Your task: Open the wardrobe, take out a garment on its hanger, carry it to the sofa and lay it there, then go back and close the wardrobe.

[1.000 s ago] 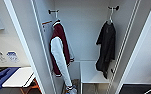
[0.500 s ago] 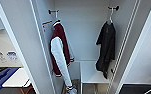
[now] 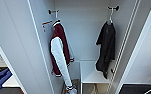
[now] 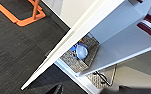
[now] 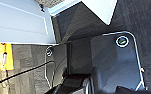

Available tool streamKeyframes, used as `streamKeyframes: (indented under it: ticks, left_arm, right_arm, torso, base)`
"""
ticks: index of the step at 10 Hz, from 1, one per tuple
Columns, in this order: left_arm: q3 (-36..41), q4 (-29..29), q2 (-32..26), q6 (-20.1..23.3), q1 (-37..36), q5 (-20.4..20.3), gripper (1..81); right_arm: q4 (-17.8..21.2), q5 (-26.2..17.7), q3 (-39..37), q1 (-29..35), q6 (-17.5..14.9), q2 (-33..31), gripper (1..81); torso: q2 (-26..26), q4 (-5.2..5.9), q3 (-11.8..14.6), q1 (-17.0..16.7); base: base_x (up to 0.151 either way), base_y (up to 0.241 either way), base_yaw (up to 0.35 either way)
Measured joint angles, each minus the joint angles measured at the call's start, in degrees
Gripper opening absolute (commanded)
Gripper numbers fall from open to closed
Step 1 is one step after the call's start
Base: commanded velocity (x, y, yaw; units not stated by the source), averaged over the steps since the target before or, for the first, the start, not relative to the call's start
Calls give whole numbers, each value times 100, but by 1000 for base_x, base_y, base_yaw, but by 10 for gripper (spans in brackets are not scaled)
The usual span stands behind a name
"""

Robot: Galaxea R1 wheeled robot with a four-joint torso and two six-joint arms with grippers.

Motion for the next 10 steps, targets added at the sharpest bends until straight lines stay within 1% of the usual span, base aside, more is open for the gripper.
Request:
streamKeyframes:
  ticks: [1, 5, 7, 8, 9, 10]
  left_arm:
    - [-143, -74, -34, -157, 4, -89, 811]
    - [-868, -171, -210, -852, 130, -127, 811]
    - [-1135, -72, -193, -919, 188, -26, 811]
    - [-1270, 218, -48, -905, 296, 146, 811]
    - [-1428, 564, 160, -887, 469, 472, 811]
    - [-1668, 973, 339, -869, 613, 890, 811]
  right_arm:
    - [0, -5, -140, -119, -116, 110, 811]
    - [-5, -50, -428, -194, -276, 372, 811]
    - [-74, -154, -725, -168, -419, 618, 811]
    - [-221, -212, -926, -122, -511, 772, 811]
    - [-462, -300, -1130, -63, -631, 968, 811]
    - [-733, -306, -1309, -41, -750, 1167, 811]
  torso:
    - [0, 0, 2, 0]
    - [-2, 0, 4, -2]
    - [-2, 0, 6, -5]
    - [-2, 0, 6, -5]
    - [-2, 0, 6, -5]
    - [-2, 0, 6, -5]
  base:
    - [0, 0, 0]
    - [0, 0, 0]
    - [0, 0, 0]
    - [0, 0, 0]
    - [0, 0, 0]
    - [0, 0, 0]
